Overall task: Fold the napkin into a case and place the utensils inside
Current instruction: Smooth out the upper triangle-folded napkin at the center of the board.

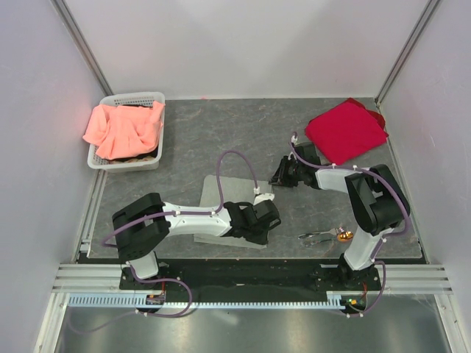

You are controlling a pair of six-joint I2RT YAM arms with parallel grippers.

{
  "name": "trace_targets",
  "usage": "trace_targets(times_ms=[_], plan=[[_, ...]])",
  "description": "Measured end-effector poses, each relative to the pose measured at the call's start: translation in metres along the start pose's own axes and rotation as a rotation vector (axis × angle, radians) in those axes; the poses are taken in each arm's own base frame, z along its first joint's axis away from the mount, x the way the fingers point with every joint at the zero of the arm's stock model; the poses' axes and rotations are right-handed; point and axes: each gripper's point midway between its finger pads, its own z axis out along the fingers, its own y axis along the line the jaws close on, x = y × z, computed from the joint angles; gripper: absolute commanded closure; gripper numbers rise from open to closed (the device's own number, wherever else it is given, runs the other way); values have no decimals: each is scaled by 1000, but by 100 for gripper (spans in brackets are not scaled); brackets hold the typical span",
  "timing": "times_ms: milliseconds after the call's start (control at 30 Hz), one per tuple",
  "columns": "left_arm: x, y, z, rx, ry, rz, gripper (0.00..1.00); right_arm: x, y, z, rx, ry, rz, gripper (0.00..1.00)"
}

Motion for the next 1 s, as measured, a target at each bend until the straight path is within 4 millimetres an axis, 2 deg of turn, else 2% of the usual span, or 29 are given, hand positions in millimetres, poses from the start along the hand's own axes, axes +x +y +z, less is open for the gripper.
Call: trace_targets(times_ms=[67,200,300,367,400,433,533,600,700,767,867,967,1000], plan=[[1,-1,2,1,2,-1,83,0,-1,4,-3,1,3,100],[-1,-5,9,13,-12,-8,83,-7,6,13,-24,9,1,100],[-6,-10,12,28,-32,-16,68,-12,14,22,-47,34,-12,100],[-10,-13,13,36,-47,-21,52,-16,19,28,-61,47,-24,100],[-11,-14,12,39,-49,-23,50,-17,20,30,-64,55,-30,97],[-12,-16,11,42,-51,-24,47,-19,22,32,-65,61,-37,80],[-17,-18,-1,55,-62,-27,48,-31,26,35,-55,61,-64,50],[-21,-20,-16,69,-73,-31,50,-43,26,34,-29,35,-87,45],[-40,-22,-52,132,-133,-62,60,-55,22,24,38,9,-120,41],[-56,-10,-76,164,-193,-108,67,-53,20,12,89,7,-135,41],[-76,33,-94,155,-266,-210,69,-39,34,-11,105,0,-182,44],[-77,86,-91,84,-289,-313,69,5,60,-33,62,30,-260,51],[-73,101,-88,62,-283,-340,69,24,70,-39,39,48,-294,60]])
